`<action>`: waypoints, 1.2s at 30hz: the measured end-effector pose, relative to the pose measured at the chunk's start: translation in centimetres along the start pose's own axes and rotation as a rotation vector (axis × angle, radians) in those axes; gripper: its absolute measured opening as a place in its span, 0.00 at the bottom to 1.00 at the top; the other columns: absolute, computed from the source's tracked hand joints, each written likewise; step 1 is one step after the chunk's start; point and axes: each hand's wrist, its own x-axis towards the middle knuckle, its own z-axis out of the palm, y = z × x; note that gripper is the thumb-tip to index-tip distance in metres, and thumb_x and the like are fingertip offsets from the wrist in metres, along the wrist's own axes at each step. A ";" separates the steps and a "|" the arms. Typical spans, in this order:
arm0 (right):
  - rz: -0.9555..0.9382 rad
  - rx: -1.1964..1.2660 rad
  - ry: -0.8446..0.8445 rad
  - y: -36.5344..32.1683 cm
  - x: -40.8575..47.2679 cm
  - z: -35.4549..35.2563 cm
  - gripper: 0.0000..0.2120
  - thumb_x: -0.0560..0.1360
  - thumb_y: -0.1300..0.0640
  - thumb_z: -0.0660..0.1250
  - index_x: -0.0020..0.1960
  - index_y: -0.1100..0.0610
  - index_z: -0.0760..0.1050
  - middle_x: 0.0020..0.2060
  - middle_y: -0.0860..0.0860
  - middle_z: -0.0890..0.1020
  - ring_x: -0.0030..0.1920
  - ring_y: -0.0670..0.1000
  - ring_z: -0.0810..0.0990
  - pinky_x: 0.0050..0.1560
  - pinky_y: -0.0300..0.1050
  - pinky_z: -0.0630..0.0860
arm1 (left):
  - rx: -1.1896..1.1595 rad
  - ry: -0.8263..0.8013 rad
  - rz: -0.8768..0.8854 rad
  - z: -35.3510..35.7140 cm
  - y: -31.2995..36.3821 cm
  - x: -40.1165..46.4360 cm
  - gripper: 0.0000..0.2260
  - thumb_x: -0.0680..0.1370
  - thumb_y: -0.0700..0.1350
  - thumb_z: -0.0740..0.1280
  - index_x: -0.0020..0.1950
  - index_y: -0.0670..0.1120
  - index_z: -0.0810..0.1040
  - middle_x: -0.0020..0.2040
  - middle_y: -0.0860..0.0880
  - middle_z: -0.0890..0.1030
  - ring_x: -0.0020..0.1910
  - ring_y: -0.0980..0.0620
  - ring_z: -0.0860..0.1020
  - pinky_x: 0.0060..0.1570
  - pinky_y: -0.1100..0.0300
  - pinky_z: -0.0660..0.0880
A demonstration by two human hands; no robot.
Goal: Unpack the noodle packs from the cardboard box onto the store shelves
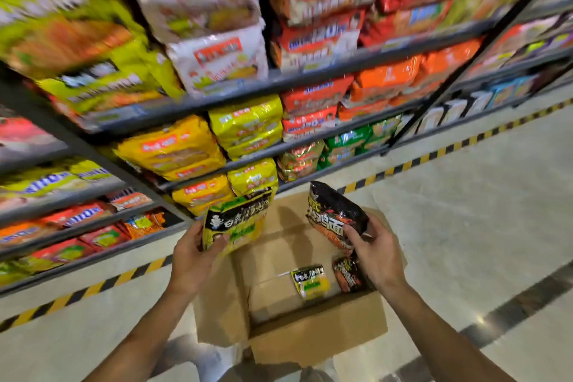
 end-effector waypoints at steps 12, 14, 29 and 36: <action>-0.155 0.232 0.007 -14.4 -10.7 -3.1 0.10 0.75 0.54 0.73 0.55 0.55 0.80 0.46 0.45 0.87 0.45 0.42 0.85 0.47 0.48 0.84 | -0.091 0.058 0.119 -14.2 10.9 -7.8 0.38 0.70 0.58 0.77 0.74 0.46 0.68 0.71 0.46 0.74 0.70 0.45 0.72 0.69 0.53 0.68; -0.201 0.251 0.003 -15.8 -12.1 -3.9 0.10 0.76 0.55 0.73 0.56 0.55 0.80 0.46 0.44 0.86 0.45 0.40 0.85 0.44 0.41 0.83 | -0.112 0.064 0.146 -15.3 11.5 -9.3 0.36 0.70 0.58 0.76 0.74 0.48 0.69 0.70 0.47 0.75 0.69 0.45 0.73 0.68 0.54 0.69; -0.498 0.370 -0.276 -24.7 -17.6 -6.4 0.04 0.74 0.60 0.73 0.49 0.58 0.80 0.42 0.50 0.87 0.45 0.49 0.85 0.40 0.29 0.77 | -0.184 0.461 0.282 -21.7 18.7 -27.9 0.15 0.73 0.49 0.75 0.58 0.48 0.79 0.49 0.54 0.86 0.52 0.55 0.82 0.50 0.63 0.78; -0.572 0.380 -0.394 -30.4 -22.8 -0.4 0.07 0.73 0.61 0.74 0.50 0.62 0.81 0.39 0.45 0.86 0.41 0.41 0.84 0.34 0.25 0.74 | -0.167 0.635 0.276 -31.2 15.7 -33.6 0.40 0.65 0.68 0.75 0.72 0.51 0.71 0.67 0.52 0.78 0.65 0.51 0.76 0.65 0.45 0.74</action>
